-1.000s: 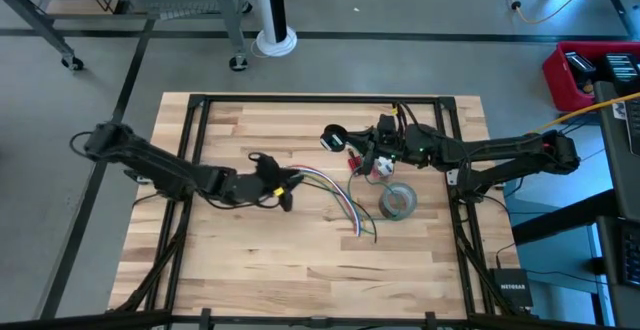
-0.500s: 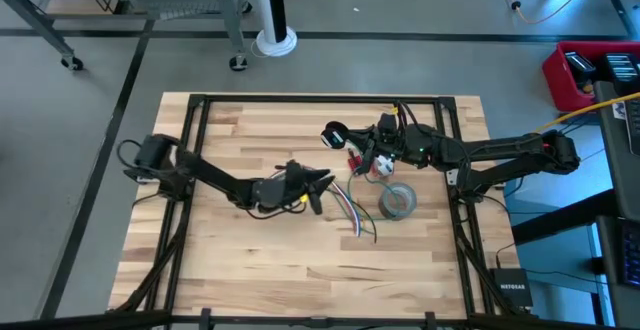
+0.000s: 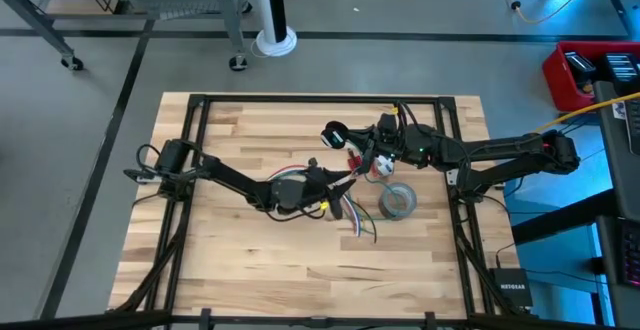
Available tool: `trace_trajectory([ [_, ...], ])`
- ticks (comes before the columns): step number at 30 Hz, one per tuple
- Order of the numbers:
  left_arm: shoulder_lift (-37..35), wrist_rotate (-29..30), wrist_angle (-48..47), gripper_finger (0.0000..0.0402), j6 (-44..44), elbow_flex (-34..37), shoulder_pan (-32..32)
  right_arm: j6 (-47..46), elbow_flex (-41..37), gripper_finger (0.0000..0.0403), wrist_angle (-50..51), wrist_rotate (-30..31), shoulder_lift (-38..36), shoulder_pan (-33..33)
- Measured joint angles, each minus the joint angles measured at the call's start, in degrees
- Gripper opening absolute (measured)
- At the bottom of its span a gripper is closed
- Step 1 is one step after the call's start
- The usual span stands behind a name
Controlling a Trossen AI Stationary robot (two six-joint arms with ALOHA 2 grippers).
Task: Coil cords
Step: Coil green wire onto the spool
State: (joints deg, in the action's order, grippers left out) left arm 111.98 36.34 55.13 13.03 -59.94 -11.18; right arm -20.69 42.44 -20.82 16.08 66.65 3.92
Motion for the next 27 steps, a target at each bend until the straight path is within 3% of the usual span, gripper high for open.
trace_trajectory([
  [4,0.00,-4.86,1.13,0.0117,2.26,-0.06,0.04,0.00,0.00,0.0003,-0.02,2.20,0.00,-0.02],
  [16,0.53,-6.59,0.90,0.0117,-2.33,-4.66,0.90,0.00,0.00,0.0002,-0.31,2.40,0.00,0.00],
  [27,5.76,-9.42,0.82,0.0117,-1.49,-9.71,0.95,0.01,-0.02,0.0003,-0.47,2.38,-0.02,-0.01],
])
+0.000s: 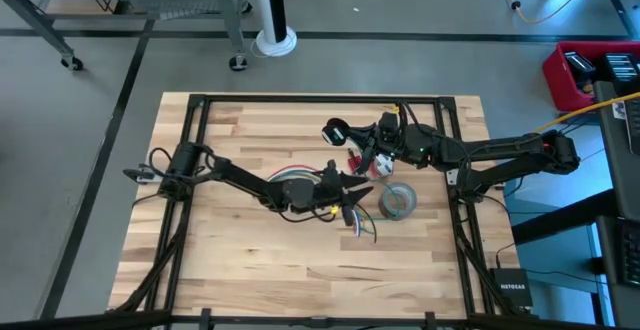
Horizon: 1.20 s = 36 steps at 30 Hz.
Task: Coil cords
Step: Coil green wire onto the spool
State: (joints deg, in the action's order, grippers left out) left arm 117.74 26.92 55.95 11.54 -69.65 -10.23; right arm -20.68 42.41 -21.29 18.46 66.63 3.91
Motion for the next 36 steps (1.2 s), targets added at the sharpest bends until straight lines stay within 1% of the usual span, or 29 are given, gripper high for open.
trace_trajectory([
  [13,0.04,0.06,-2.13,0.0113,1.96,-0.25,2.19,-0.05,0.00,0.0003,-0.05,0.00,0.00,0.01],
  [16,0.04,0.10,-3.80,0.0088,2.18,-0.25,2.07,-0.05,0.00,0.0003,-0.03,-0.02,0.00,0.01],
  [20,0.04,0.33,-6.04,0.0025,2.86,-0.25,1.94,-0.04,0.00,0.0003,-0.03,-0.02,0.02,-0.01],
  [22,0.04,0.50,-7.26,0.0007,3.47,-0.25,1.90,-0.05,0.00,0.0003,-0.01,-0.02,0.00,-0.14],
  [36,0.04,2.07,-10.18,0.0002,4.56,-0.21,1.44,-0.05,0.00,0.0003,0.45,-0.02,0.00,-0.12],
])
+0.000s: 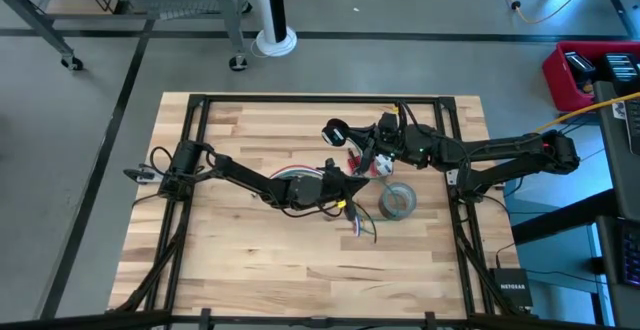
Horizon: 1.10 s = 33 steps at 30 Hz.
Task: Coil cords
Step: Coil green wire onto the spool
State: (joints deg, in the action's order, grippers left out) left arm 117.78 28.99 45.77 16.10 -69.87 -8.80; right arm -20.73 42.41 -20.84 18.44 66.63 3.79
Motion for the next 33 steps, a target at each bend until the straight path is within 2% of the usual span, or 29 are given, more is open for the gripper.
trace_trajectory([
  [4,0.00,-0.48,-0.20,0.0003,2.98,0.00,0.00,0.00,0.00,0.0004,-0.02,0.00,0.00,-0.02],
  [9,0.00,-7.56,0.28,0.0010,2.00,0.00,0.31,0.00,0.00,0.0003,0.00,-0.04,0.00,-0.02],
  [13,-0.02,-8.04,0.23,0.0049,1.84,0.00,0.61,0.00,0.00,0.0004,-0.02,-0.02,0.01,-0.02],
  [19,-0.02,-8.02,0.31,0.0126,6.34,0.00,1.79,0.00,0.00,0.0003,-0.04,-0.02,0.00,-0.02],
  [23,-0.02,-8.01,1.63,0.0155,7.70,-0.69,2.13,0.00,0.00,0.0004,-0.04,-0.02,0.00,-0.02],
  [33,-0.07,-8.04,1.39,0.0159,1.62,-3.84,0.48,0.00,0.00,0.0004,-0.08,0.00,0.00,-0.02],
])
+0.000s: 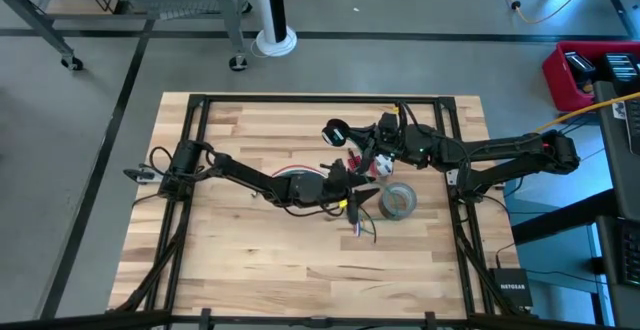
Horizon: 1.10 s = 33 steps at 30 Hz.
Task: Coil cords
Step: Coil green wire onto the spool
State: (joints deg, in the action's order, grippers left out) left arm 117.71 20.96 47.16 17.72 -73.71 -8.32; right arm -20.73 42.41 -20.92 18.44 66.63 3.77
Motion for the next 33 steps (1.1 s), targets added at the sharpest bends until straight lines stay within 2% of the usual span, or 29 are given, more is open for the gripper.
trace_trajectory([
  [6,0.00,0.03,-0.19,0.0158,-1.65,-0.11,0.85,0.00,0.00,0.0005,-0.31,-0.01,0.00,0.02],
  [9,0.00,0.18,-1.88,0.0144,-0.60,-0.11,1.43,0.00,0.00,0.0006,-0.90,-0.02,0.00,0.00],
  [12,0.00,0.24,-4.06,0.0112,-0.34,-0.11,1.68,0.00,0.00,0.0006,-1.65,0.00,0.00,0.02],
  [18,0.00,2.48,-8.89,0.0012,-0.43,-0.11,0.68,0.00,0.00,0.0006,-1.08,0.04,-0.02,0.02],
  [24,-0.22,12.02,-15.91,0.0004,0.26,-0.11,-1.15,-0.02,0.00,0.0005,3.04,0.07,-2.98,0.00],
  [26,-0.22,13.93,-15.43,0.0003,-0.25,-0.09,-1.62,-0.01,0.00,0.0004,3.44,0.09,-4.28,0.01],
  [31,-0.28,12.02,-11.99,0.0007,-1.41,-0.11,-1.81,-0.02,0.00,0.0004,3.84,0.12,-5.31,0.01],
  [33,-0.28,9.44,-11.56,0.0008,-1.81,-0.11,-1.59,-0.25,0.00,0.0004,4.03,0.11,-5.31,0.00],
])
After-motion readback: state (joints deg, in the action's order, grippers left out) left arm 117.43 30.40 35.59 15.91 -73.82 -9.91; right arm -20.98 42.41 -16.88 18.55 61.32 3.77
